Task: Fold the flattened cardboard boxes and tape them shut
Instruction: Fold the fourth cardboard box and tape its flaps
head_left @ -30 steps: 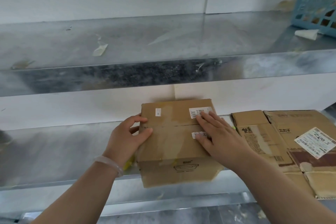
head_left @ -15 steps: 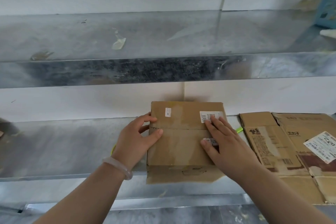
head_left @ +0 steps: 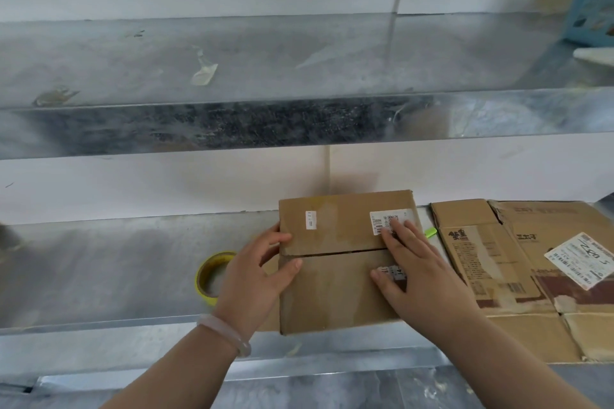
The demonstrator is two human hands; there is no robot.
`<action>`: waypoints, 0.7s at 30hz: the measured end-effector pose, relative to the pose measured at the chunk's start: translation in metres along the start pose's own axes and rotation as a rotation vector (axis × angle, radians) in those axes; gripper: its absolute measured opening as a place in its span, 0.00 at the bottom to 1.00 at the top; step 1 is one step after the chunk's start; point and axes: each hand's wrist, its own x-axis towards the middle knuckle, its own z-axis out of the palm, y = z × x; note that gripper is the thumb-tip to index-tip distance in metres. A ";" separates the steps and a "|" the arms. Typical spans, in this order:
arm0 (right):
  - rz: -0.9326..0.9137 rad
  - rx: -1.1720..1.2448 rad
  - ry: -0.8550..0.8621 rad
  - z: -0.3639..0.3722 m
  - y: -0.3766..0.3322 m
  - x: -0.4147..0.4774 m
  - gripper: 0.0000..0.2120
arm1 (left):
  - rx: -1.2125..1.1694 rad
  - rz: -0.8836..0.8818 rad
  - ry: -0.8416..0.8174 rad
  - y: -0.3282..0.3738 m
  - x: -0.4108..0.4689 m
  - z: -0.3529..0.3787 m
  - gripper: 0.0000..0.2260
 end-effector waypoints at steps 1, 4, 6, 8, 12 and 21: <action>-0.004 0.003 0.006 0.003 -0.002 0.000 0.38 | 0.005 0.005 0.005 -0.002 0.001 -0.002 0.17; -0.019 0.012 0.013 0.011 -0.005 0.001 0.36 | 0.029 -0.002 0.006 -0.006 0.002 -0.007 0.18; -0.038 0.018 0.014 0.016 -0.007 0.003 0.36 | 0.044 -0.009 0.027 -0.011 0.002 -0.009 0.19; -0.059 0.027 0.004 0.020 -0.010 0.002 0.36 | 0.038 -0.018 0.063 -0.016 0.002 -0.013 0.20; -0.084 0.045 -0.012 0.026 -0.019 0.002 0.37 | 0.020 -0.053 0.077 -0.020 0.001 -0.024 0.21; -0.092 0.035 -0.041 0.019 -0.026 -0.006 0.36 | 0.067 -0.071 0.035 -0.010 -0.008 -0.036 0.18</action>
